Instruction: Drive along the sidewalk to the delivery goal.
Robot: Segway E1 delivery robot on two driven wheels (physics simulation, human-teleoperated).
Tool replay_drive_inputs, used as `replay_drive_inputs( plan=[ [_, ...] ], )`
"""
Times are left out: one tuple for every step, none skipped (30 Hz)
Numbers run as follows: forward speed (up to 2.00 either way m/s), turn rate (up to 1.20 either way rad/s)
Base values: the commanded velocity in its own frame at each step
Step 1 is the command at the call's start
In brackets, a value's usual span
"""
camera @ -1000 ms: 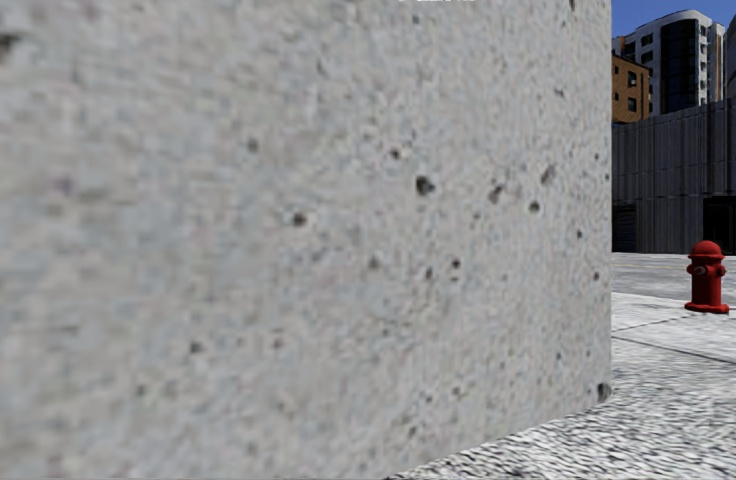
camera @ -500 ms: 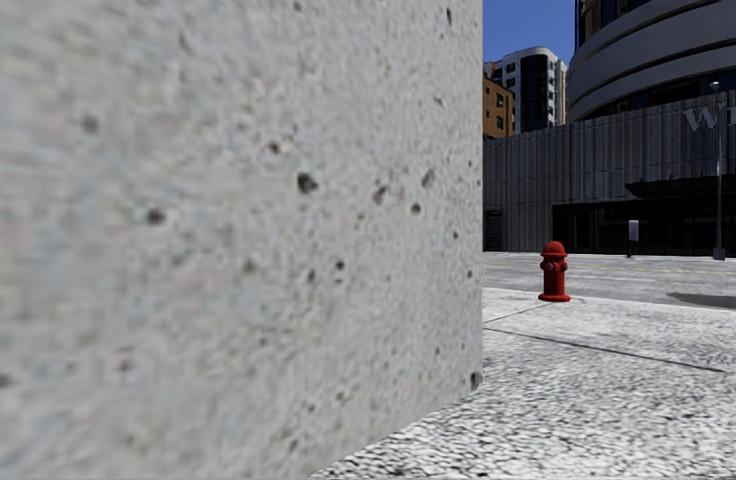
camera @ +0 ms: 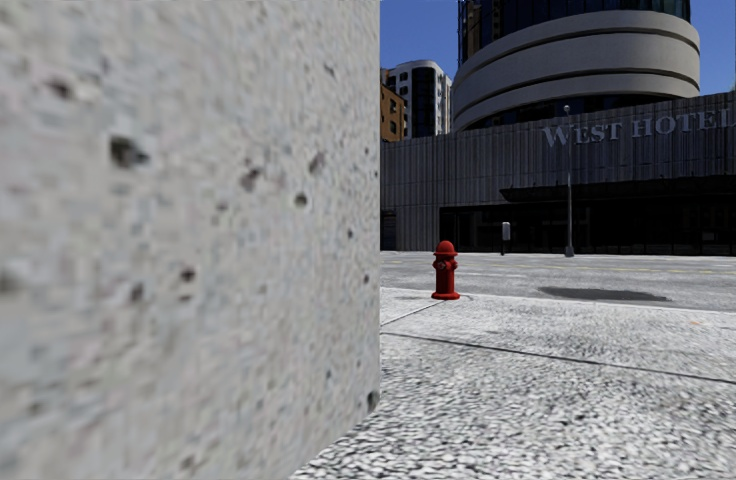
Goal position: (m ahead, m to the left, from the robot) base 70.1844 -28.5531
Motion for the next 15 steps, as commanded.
replay_drive_inputs(
  plan=[
    [0.67,-0.64],
    [0.67,-0.64],
    [0.67,-0.64],
    [0.67,-0.64],
    [0.67,-0.64],
    [0.67,-0.66],
    [0.66,-0.67],
    [0.65,-0.67],
    [0.65,-0.67],
    [0.65,-0.67],
    [0.65,-0.67],
    [0.65,-0.67],
    [0.66,-0.67],
    [0.67,-0.67],
    [0.67,-0.67]
  ],
)
